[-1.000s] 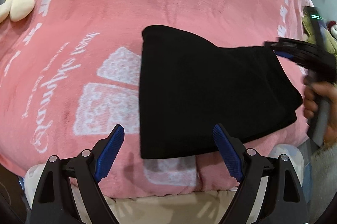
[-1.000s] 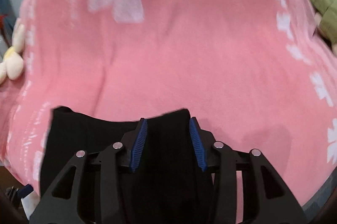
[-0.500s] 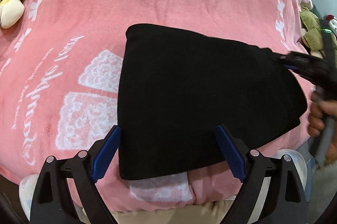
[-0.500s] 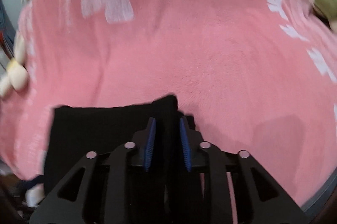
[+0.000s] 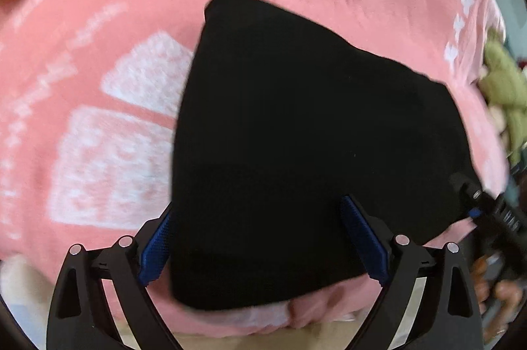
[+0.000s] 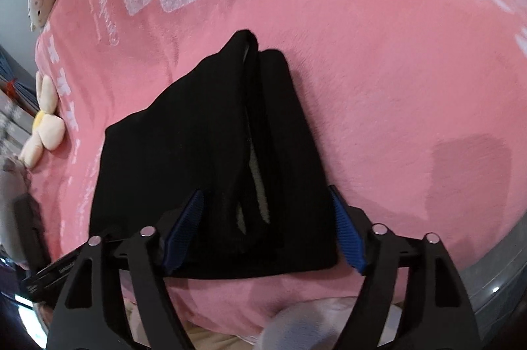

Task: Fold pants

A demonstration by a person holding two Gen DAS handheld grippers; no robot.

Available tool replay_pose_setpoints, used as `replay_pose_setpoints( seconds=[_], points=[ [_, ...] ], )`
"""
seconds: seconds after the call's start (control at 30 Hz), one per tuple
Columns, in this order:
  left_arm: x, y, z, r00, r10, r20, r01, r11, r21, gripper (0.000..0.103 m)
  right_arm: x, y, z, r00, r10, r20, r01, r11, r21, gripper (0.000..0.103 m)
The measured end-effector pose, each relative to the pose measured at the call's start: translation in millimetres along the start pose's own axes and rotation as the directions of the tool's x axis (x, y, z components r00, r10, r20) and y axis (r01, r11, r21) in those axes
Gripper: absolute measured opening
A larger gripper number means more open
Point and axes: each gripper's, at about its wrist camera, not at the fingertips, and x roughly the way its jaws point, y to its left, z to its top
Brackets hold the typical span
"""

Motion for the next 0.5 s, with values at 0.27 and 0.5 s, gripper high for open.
replay_pose_setpoints(
  seconds=[0.27, 0.5],
  points=[
    [-28.0, 11.6, 26.3, 0.988, -0.119, 0.094, 0.123, 0.992, -0.034, 0.034, -18.9, 28.0, 7.8, 0.991, 0.129, 0.046, -0.129, 0.992, 0.005, 0.034],
    [-117.8, 55.8, 10.7, 0.976, -0.050, 0.213, 0.065, 0.996, -0.062, 0.040, -43.5, 93.6, -27.3, 0.970, 0.240, 0.039, -0.231, 0.960, -0.156, 0.046]
  ],
)
